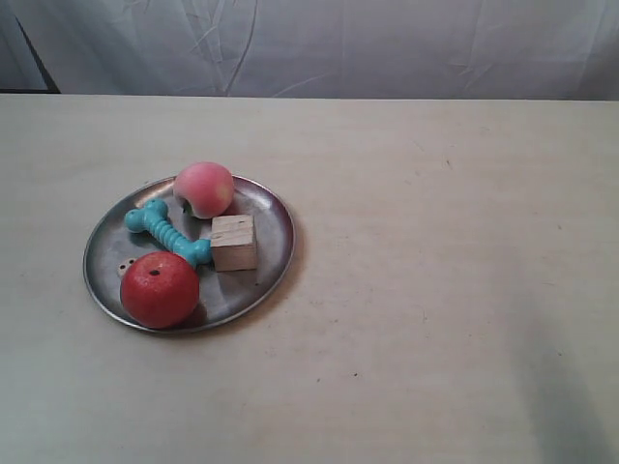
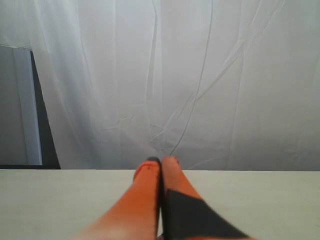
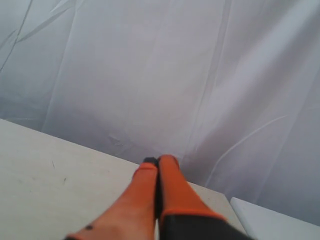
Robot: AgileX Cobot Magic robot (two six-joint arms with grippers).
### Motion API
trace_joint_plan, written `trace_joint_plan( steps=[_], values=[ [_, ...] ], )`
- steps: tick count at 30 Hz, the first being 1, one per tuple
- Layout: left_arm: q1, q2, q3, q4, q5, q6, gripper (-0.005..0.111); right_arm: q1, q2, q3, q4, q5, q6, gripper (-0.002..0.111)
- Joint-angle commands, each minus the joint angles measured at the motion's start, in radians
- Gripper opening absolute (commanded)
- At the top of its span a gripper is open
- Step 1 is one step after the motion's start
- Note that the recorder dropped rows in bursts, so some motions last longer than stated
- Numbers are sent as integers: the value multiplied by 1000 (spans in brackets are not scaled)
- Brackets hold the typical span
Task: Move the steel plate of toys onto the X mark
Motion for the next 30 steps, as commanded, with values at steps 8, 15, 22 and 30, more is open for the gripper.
trace_joint_plan(
  steps=[8, 15, 22, 30],
  values=[
    [0, -4, 3, -21, -2, 0, 0, -2, -5, 8, 264, 50, 0, -1],
    [0, -4, 3, -19, -2, 0, 0, -2, -5, 8, 268, 51, 0, -1],
    [0, -4, 3, -19, -2, 0, 0, -2, -5, 8, 268, 51, 0, -1],
    [0, -4, 3, 16, -2, 0, 0, -2, -5, 8, 268, 51, 0, -1]
  ],
)
